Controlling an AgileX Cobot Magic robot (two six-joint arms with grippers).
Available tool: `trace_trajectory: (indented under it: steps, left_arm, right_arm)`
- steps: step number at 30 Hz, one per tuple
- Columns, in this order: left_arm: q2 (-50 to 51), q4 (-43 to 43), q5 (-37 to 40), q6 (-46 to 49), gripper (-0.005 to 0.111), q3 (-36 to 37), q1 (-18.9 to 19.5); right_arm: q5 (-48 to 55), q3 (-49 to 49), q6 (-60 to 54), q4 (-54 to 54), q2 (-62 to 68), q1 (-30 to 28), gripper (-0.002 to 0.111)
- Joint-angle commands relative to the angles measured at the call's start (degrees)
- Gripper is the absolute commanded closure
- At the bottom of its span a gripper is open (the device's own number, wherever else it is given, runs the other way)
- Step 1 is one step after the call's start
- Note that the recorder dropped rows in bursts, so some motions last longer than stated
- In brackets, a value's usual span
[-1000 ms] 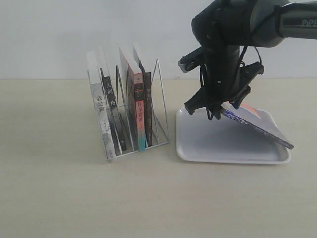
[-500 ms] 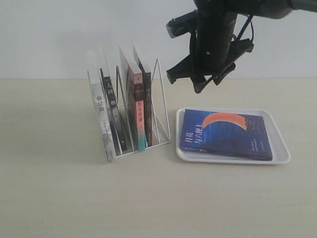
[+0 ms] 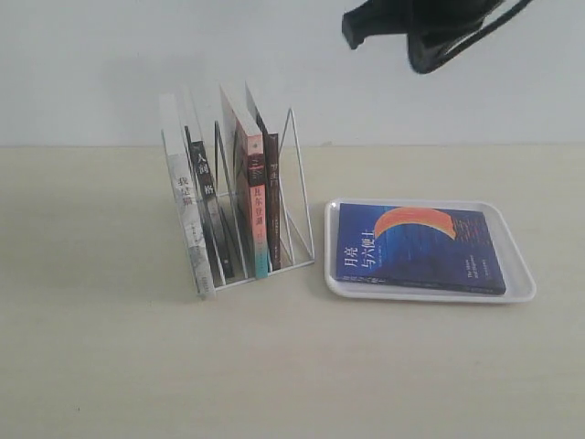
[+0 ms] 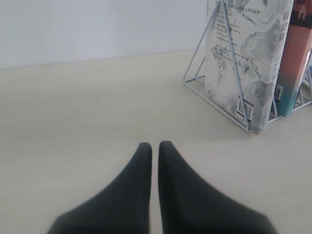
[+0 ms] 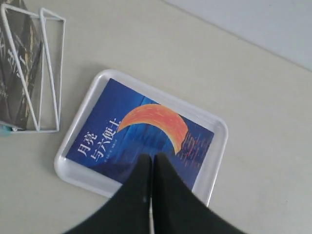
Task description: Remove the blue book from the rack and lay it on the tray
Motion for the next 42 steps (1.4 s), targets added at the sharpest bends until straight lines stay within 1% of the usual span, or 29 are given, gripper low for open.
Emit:
trace_trajectory:
  steps: [1, 2, 3, 4, 5, 6, 7, 8, 9, 10, 12, 13, 15, 18, 20, 26, 42]
  left_arm:
    - [-0.2, 0.1, -0.9, -0.4, 0.102, -0.2, 0.0]
    - [-0.2, 0.1, -0.9, -0.4, 0.102, -0.2, 0.0]
    - [-0.2, 0.1, -0.9, -0.4, 0.102, -0.2, 0.0]
    - [-0.2, 0.1, -0.9, -0.4, 0.102, -0.2, 0.0]
    - [-0.2, 0.1, -0.9, -0.4, 0.102, -0.2, 0.0]
    - [-0.2, 0.1, -0.9, -0.4, 0.102, -0.2, 0.0]
    - [-0.2, 0.1, -0.9, -0.4, 0.102, -0.2, 0.0]
    - [-0.2, 0.1, -0.9, -0.4, 0.102, -0.2, 0.0]
    - [-0.2, 0.1, -0.9, -0.4, 0.102, -0.2, 0.0]
    - [-0.2, 0.1, -0.9, -0.4, 0.102, -0.2, 0.0]
    - [-0.2, 0.1, -0.9, -0.4, 0.102, -0.2, 0.0]
    - [-0.2, 0.1, -0.9, -0.4, 0.102, -0.2, 0.0]
    - [-0.2, 0.1, -0.9, -0.4, 0.102, -0.2, 0.0]
    - [-0.2, 0.1, -0.9, -0.4, 0.102, -0.2, 0.0]
    - [-0.2, 0.1, -0.9, -0.4, 0.102, -0.2, 0.0]
    - [-0.2, 0.1, -0.9, -0.4, 0.102, -0.2, 0.0]
    - [-0.2, 0.1, -0.9, -0.4, 0.102, -0.2, 0.0]
  right_arm:
    - [-5.9, 11.8, 2.8, -5.7, -13.2, -0.3, 0.108]
    - [-8.3, 14.5, 4.1, -8.3, -15.3, -0.3, 0.108]
    - [-12.2, 21.6, 7.6, -15.7, -20.5, -0.7, 0.108]
    - [-14.2, 27.4, 9.0, -18.6, -25.0, -2.7, 0.108]
    - [-14.9, 30.4, 9.0, -18.0, -27.4, -4.5, 0.108]
    - [-16.8, 35.5, 9.0, -16.8, -31.4, -8.3, 0.108]
    - [-19.0, 38.3, 8.4, -15.4, -34.0, -11.7, 0.108]
    - [-24.6, 43.1, 5.7, -11.1, -37.2, -17.6, 0.108]
    - [-28.6, 45.9, 3.6, -6.9, -39.2, -21.0, 0.108]
    - [-32.8, 49.2, -4.1, 4.3, -41.0, -26.9, 0.108]
    - [-38.6, 55.1, -19.3, 23.9, -41.7, -33.4, 0.108]
    - [-40.3, 56.9, -23.2, 29.5, -41.7, -34.4, 0.108]
    - [-45.4, 61.2, -30.9, 36.5, -41.7, -34.7, 0.108]
    - [-54.6, 66.0, -32.9, 42.3, -42.1, -34.7, 0.108]
    - [-58.6, 68.0, -32.9, 43.2, -42.1, -34.7, 0.108]
    - [-53.8, 69.0, -32.7, 43.1, -42.1, -34.7, 0.108]
    - [-53.7, 69.0, -32.7, 43.1, -42.2, -34.7, 0.108]
